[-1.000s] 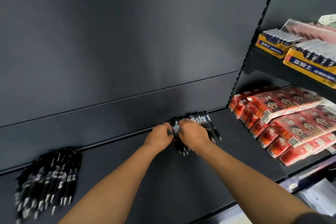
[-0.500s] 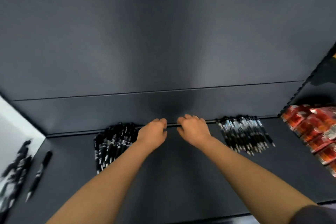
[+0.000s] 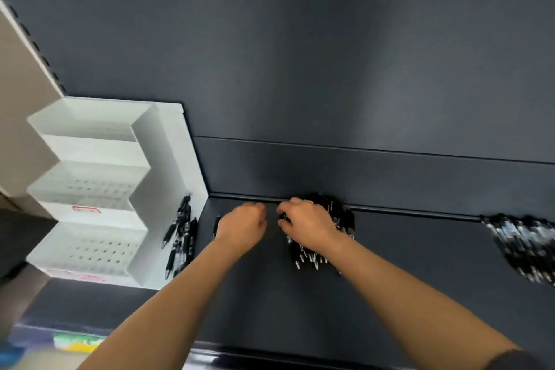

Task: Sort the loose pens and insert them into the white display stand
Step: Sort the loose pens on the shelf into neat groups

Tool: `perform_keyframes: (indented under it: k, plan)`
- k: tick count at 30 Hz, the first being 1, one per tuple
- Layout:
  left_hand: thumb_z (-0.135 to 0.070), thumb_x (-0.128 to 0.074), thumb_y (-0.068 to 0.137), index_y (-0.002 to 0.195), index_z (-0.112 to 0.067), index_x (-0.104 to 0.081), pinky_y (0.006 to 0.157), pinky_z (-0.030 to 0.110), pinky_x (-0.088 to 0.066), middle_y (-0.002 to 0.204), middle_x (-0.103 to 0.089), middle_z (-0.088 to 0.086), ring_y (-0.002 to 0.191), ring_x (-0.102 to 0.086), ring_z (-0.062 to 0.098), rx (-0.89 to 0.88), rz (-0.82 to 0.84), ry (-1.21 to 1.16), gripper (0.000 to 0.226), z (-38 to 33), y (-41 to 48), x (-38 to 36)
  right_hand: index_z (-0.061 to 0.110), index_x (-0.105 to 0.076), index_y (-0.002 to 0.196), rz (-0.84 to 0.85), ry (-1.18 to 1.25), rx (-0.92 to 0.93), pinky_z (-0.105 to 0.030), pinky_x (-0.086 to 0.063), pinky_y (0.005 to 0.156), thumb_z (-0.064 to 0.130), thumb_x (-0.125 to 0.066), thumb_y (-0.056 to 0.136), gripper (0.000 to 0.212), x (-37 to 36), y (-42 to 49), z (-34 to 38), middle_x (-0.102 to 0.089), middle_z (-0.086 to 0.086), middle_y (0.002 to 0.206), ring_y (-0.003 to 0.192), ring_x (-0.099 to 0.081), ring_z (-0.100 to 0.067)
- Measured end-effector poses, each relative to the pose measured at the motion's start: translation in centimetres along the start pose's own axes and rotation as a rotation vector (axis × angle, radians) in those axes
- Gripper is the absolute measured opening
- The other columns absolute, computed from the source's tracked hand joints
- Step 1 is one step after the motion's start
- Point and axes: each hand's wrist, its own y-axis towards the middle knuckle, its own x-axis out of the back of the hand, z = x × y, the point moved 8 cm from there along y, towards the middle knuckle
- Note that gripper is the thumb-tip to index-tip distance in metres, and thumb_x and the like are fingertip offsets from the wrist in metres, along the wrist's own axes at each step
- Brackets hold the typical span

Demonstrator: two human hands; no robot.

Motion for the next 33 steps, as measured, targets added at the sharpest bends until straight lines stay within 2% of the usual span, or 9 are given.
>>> perform_keyframes:
  k: [7,10,12,16,19,21,27,30,33]
  plan:
    - [-0.02,-0.043,0.092,0.103,-0.012,-0.053,0.079,0.038,-0.046,0.109,-0.055,0.009,0.102,-0.057,0.03,0.185,0.005,-0.044,0.017,9.6,-3.5,0.0,0.024,-0.054,0.122,0.222,0.034,0.136,-0.037,-0.045,0.086,0.034,-0.048,0.094,0.031,-4.6,3.1,8.6,-0.055,-0.005,0.119,0.11,-0.055,-0.027]
    - [-0.019,-0.044,0.092,0.107,-0.012,-0.051,0.079,0.039,-0.045,0.111,-0.051,0.01,0.102,-0.057,0.032,0.261,0.019,-0.068,0.019,12.4,-4.6,-0.6,0.024,-0.052,0.123,0.336,0.051,0.161,-0.036,-0.043,0.079,0.036,-0.048,0.094,0.032,-6.8,3.9,11.1,-0.054,-0.006,0.116,0.108,-0.055,-0.029]
    - [-0.016,-0.044,0.09,0.11,-0.011,-0.05,0.082,0.041,-0.046,0.114,-0.049,0.01,0.104,-0.056,0.032,0.288,0.043,-0.068,0.021,13.6,-5.1,-1.2,0.022,-0.051,0.121,0.398,0.052,0.165,-0.035,-0.041,0.074,0.037,-0.047,0.094,0.031,-8.2,4.2,12.3,-0.054,-0.008,0.117,0.109,-0.054,-0.031]
    - [-0.02,-0.049,0.09,0.117,-0.01,-0.046,0.08,0.04,-0.044,0.12,-0.044,0.01,0.108,-0.054,0.033,0.318,0.044,-0.017,0.029,14.7,-5.2,-1.5,0.024,-0.052,0.121,0.492,0.066,0.112,-0.034,-0.041,0.079,0.041,-0.045,0.096,0.031,-10.1,4.4,12.8,-0.053,-0.008,0.123,0.111,-0.053,-0.03]
    - [-0.028,-0.051,0.089,0.117,-0.009,-0.048,0.078,0.039,-0.045,0.121,-0.042,0.009,0.108,-0.053,0.031,0.341,0.06,0.062,0.033,14.9,-5.3,-1.6,0.022,-0.052,0.107,0.489,0.077,0.056,-0.032,-0.039,0.071,0.04,-0.044,0.097,0.023,-10.3,4.4,11.9,-0.057,-0.007,0.114,0.103,-0.056,-0.03]
    - [-0.034,-0.051,0.089,0.115,-0.011,-0.053,0.077,0.037,-0.044,0.121,-0.042,0.008,0.109,-0.051,0.03,0.358,0.077,0.133,0.035,14.6,-5.3,-1.8,0.022,-0.052,0.106,0.471,0.083,0.028,-0.031,-0.039,0.069,0.039,-0.046,0.096,0.021,-10.2,4.3,11.3,-0.058,-0.008,0.112,0.101,-0.057,-0.029]
    - [-0.03,-0.049,0.088,0.113,-0.017,-0.059,0.077,0.035,-0.041,0.12,-0.044,0.005,0.11,-0.05,0.028,0.353,0.141,0.303,0.03,12.8,-4.4,-2.5,0.016,-0.055,0.101,0.402,0.174,-0.06,-0.031,-0.045,0.07,0.022,-0.053,0.088,0.014,-9.5,3.9,10.8,-0.06,-0.009,0.109,0.098,-0.058,-0.031]
    - [-0.03,-0.049,0.088,0.111,-0.016,-0.058,0.079,0.036,-0.042,0.119,-0.048,0.006,0.11,-0.052,0.029,0.343,0.163,0.282,0.029,12.2,-3.7,-2.8,0.018,-0.054,0.089,0.378,0.231,-0.127,-0.032,-0.046,0.071,0.016,-0.054,0.084,0.006,-9.3,3.7,10.0,-0.061,-0.01,0.106,0.097,-0.059,-0.03]
    - [-0.023,-0.046,0.087,0.106,-0.014,-0.056,0.071,0.033,-0.038,0.113,-0.058,0.009,0.104,-0.059,0.03,0.325,0.154,0.172,0.024,11.1,-2.8,-3.3,0.016,-0.053,0.091,0.356,0.22,-0.172,-0.032,-0.046,0.069,0.013,-0.054,0.084,0.007,-8.8,3.2,8.3,-0.061,-0.011,0.106,0.097,-0.059,-0.031]
